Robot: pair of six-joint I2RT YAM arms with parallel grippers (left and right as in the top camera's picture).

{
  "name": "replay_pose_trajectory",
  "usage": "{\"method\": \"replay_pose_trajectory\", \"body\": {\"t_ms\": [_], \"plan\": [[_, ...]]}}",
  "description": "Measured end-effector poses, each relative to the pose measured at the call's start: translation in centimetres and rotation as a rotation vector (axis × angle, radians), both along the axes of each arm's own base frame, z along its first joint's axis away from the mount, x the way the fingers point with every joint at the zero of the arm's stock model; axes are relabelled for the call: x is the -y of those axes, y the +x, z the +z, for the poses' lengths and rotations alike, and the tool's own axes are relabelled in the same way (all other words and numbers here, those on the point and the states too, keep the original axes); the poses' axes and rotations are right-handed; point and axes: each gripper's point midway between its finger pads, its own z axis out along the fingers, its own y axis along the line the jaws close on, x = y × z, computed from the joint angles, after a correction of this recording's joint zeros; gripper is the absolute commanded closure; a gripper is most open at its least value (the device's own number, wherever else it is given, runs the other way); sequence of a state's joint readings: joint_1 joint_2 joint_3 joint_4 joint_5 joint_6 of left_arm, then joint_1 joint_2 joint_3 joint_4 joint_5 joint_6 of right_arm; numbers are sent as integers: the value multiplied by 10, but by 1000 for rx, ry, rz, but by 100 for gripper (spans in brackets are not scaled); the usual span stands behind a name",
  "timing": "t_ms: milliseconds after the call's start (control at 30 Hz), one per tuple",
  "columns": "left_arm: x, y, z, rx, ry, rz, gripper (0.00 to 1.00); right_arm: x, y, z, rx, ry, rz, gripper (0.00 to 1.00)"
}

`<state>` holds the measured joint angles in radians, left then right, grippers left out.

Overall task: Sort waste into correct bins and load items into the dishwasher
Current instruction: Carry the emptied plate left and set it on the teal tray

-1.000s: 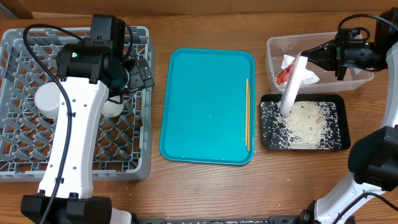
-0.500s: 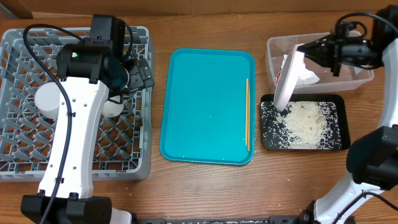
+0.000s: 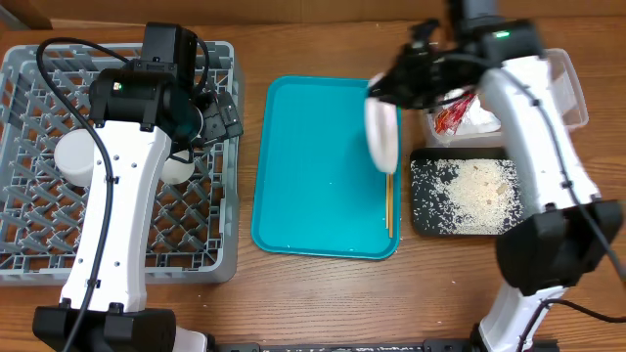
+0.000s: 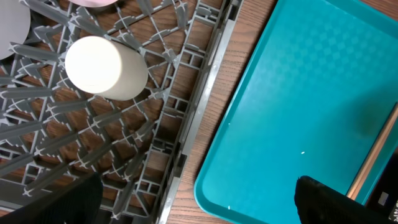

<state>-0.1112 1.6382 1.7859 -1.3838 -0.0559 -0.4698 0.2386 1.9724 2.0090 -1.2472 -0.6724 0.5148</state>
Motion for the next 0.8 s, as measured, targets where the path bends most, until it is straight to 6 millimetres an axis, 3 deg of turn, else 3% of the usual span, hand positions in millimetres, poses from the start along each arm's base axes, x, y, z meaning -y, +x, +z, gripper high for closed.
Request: {"method": "replay_pose_trajectory", "body": {"t_ms": [100,233,467,633,667,800], "plan": [[0,0,0,0,0,0,0,-22,-7,-16,0,-150,-44,96],[0,0,0,0,0,0,0,-37,-14,-30,14,-325,-157,96],[0,0,0,0,0,0,0,-67,-20,-37,74,-418,-263,96],[0,0,0,0,0,0,0,-86,-21,-72,22,-457,-279,95],[0,0,0,0,1,0,0,-89,-21,-79,11,-462,-277,92],[0,0,0,0,0,0,0,-98,-21,-97,-15,-470,-279,61]]}}
